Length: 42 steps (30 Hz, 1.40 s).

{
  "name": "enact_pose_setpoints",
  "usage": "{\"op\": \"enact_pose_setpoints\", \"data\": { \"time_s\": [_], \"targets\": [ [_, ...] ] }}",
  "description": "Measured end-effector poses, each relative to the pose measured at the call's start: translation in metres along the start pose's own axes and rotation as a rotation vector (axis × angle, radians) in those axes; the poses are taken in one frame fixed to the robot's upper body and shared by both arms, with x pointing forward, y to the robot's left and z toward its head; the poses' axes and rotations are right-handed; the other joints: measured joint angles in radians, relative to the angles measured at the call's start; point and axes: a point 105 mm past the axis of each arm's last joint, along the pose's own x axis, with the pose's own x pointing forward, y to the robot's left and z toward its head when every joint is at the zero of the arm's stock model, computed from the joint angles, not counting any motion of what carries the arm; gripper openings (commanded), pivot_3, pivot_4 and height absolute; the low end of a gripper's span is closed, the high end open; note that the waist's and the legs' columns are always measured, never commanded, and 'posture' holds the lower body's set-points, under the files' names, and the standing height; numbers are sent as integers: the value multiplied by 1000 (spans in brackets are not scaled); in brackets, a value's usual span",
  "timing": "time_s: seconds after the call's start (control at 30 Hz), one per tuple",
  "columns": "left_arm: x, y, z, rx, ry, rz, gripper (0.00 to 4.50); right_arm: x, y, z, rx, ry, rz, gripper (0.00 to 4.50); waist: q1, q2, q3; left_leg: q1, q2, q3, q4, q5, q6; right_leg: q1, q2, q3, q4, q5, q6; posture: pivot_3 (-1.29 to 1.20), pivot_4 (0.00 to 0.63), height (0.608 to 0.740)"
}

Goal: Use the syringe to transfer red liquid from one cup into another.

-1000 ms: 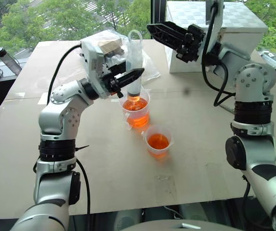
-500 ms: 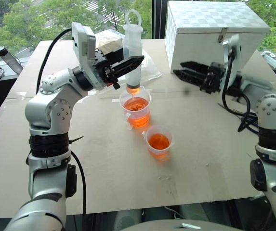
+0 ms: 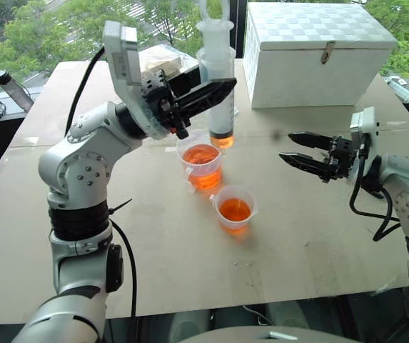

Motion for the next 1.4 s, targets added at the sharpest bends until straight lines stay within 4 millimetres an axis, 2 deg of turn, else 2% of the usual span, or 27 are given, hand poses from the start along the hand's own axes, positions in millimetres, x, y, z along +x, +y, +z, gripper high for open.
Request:
{"op": "enact_pose_setpoints", "data": {
  "time_s": [0.13, 0.33, 0.47, 0.57, 0.83, 1.2, 1.37, 1.4],
  "targets": [
    [4, -17, -26, -85, 66, -67, 1427, -9, -3, 9, 0, -13, -14, 3059, 1, 0, 0, 0, 0, 0, 0, 0, 0, 0, 0, 0, 0, 0, 0, 0, 150, 740],
    [6, -21, -36, -124, 74, -89, 1427, -15, -5, 29, 21, -76, -7, 3059, 1, 0, 0, 0, 0, 0, 0, 0, 0, 1, 0, 0, 0, 0, 0, 0, 150, 740],
    [10, -31, -53, -163, 110, -146, 1427, -3, 8, 78, 43, -202, 72, 3059, -2, 0, 0, 1, 1, 0, 0, 0, 0, 0, 1, 0, 0, 0, 0, 0, 150, 740],
    [8, -31, -54, -150, 112, -154, 1427, 2, 22, 98, 49, -242, 129, 3059, 0, 0, 0, 0, 1, 0, 0, 0, 0, 1, 0, 0, 0, 0, 0, 0, 150, 740],
    [7, -34, -64, -134, 137, -164, 1427, 11, 45, 98, 82, -176, 187, 3059, 3, 0, 0, 0, 0, 0, 1, 0, 0, 1, 0, 0, 0, 0, 0, 0, 150, 740],
    [8, -33, -74, -63, 174, -160, 1427, 27, 52, 91, 178, -111, 178, 3059, 1, 0, 0, 0, 0, 0, 1, 0, 0, 1, 0, 0, 0, 0, 0, 0, 150, 740],
    [8, -32, -76, -60, 171, -157, 1427, 32, 64, 91, 190, -95, 218, 3059, 1, 0, 0, 0, 0, 0, 1, 0, 0, 1, 0, 0, 0, 0, 0, 0, 150, 740],
    [8, -32, -76, -64, 169, -157, 1427, 33, 66, 90, 194, -87, 221, 2846, 1, 0, 0, 0, 0, 0, 1, 0, 0, 1, 0, 0, 0, 0, 0, 0, 150, 740]
  ]
}}
